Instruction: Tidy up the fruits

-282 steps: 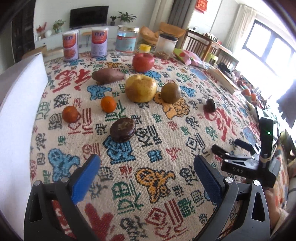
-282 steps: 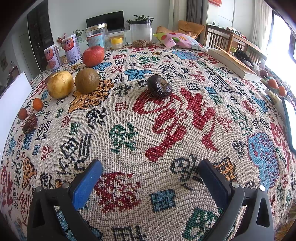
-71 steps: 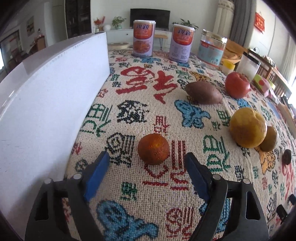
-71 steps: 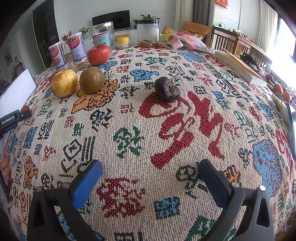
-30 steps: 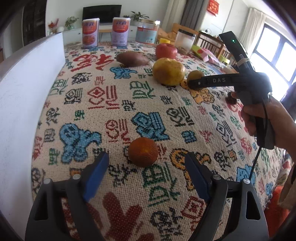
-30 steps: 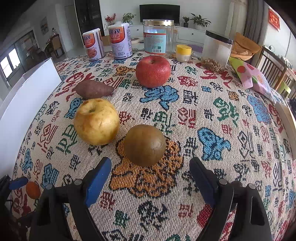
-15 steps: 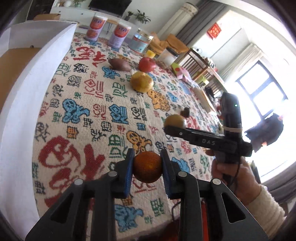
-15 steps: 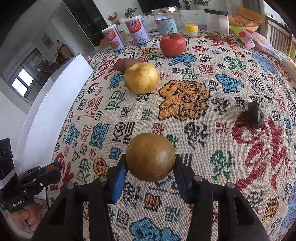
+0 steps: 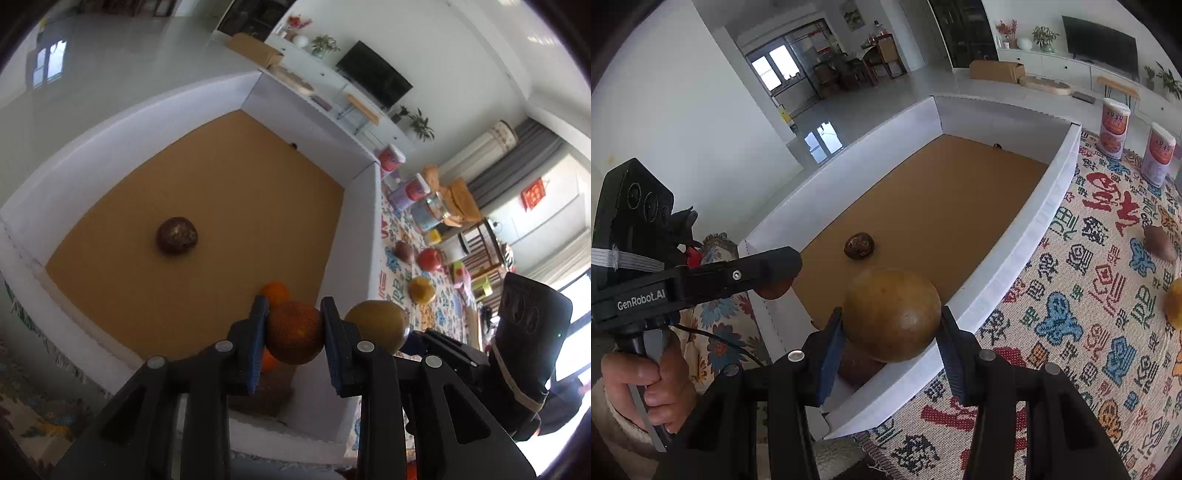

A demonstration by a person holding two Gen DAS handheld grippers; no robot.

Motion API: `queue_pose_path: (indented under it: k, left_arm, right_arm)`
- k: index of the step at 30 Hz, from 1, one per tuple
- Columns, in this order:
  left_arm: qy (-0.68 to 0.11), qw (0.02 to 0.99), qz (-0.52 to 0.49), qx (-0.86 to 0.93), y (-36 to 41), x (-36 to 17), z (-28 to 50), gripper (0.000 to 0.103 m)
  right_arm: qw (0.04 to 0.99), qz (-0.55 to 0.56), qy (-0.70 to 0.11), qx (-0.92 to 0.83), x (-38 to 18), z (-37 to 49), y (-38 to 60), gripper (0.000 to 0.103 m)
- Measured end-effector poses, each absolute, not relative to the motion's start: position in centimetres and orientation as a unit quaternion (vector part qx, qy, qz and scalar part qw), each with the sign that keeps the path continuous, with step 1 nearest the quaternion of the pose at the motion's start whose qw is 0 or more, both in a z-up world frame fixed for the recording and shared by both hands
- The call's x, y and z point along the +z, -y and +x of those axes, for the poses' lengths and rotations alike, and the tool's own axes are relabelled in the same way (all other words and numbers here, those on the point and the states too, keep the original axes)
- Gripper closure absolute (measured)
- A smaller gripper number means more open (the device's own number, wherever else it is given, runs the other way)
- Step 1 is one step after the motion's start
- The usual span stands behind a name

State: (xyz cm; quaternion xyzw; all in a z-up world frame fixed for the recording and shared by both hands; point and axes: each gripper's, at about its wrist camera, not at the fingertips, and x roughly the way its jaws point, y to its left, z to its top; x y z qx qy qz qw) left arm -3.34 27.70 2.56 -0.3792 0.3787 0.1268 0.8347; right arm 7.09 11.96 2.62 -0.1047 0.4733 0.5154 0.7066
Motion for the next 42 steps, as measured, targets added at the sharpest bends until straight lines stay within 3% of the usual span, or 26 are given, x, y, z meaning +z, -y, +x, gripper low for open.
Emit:
queue_pose_path:
  k: [2, 3, 4, 6, 7, 10, 15, 17, 22, 27, 35, 38, 42]
  left_arm:
    - [-0.383, 0.829, -0.372, 0.169, -28.4, 0.8, -3.7, 0.07]
    - [-0.379, 0.832, -0.36, 0.186, -28.5, 0.7, -3.7, 0.074]
    - [-0.379, 0.835, -0.346, 0.199, -28.5, 0.9, -3.7, 0.057]
    - [-0.368, 0.844, -0.327, 0.213, -28.1, 1.8, -4.1, 0.032]
    - [-0.356, 0.852, -0.315, 0.22, -27.7, 2.4, -4.2, 0.028]
    - [-0.326, 0.88, -0.268, 0.217, -26.1, 3.9, -4.5, 0.024]
    - [-0.31, 0.913, -0.228, 0.139, -20.2, 5.7, -2.0, 0.022]
    - [-0.312, 0.924, -0.203, 0.09, -16.5, 6.2, -0.4, 0.019]
    - [-0.367, 0.914, -0.165, -0.054, -5.7, 4.5, 4.1, 0.015]
    - [-0.442, 0.887, -0.1, -0.086, 2.2, -2.3, 10.2, 0.015]
    - [-0.442, 0.896, -0.038, 0.013, 1.7, -7.8, 17.6, 0.014]
    - [-0.451, 0.892, -0.009, 0.025, 2.1, -8.5, 19.3, 0.001]
    - [-0.451, 0.892, -0.009, 0.028, 2.4, -8.7, 20.1, 0.0]
  right_arm:
    - [0.702, -0.125, -0.48, 0.511, 0.9, 6.3, -14.1, 0.055]
    - [0.702, -0.133, -0.483, 0.506, 0.2, 6.1, -14.9, 0.054]
    - [0.708, -0.136, -0.477, 0.503, -0.2, 5.9, -15.4, 0.052]
    - [0.724, -0.133, -0.456, 0.5, 0.1, 5.9, -15.4, 0.036]
    - [0.736, -0.124, -0.445, 0.496, 0.5, 6.0, -14.9, 0.029]
    - [0.774, -0.083, -0.408, 0.478, 1.8, 6.7, -11.1, 0.023]
    - [0.85, -0.066, -0.343, 0.394, 3.1, 8.0, -1.5, 0.0]
    - [0.876, -0.079, -0.331, 0.343, 2.0, 8.9, 3.0, 0.0]
    - [0.898, -0.108, -0.386, 0.181, -3.7, 13.3, 13.3, 0.0]
    - [0.905, -0.074, -0.412, 0.08, -7.6, 14.8, 21.2, 0.0]
    - [0.891, -0.052, -0.45, 0.012, -8.8, 16.1, 23.5, 0.0]
    - [0.887, -0.014, -0.462, 0.006, -9.2, 16.7, 24.8, 0.0]
    - [0.885, -0.007, -0.465, 0.008, -9.3, 16.9, 25.0, 0.0]
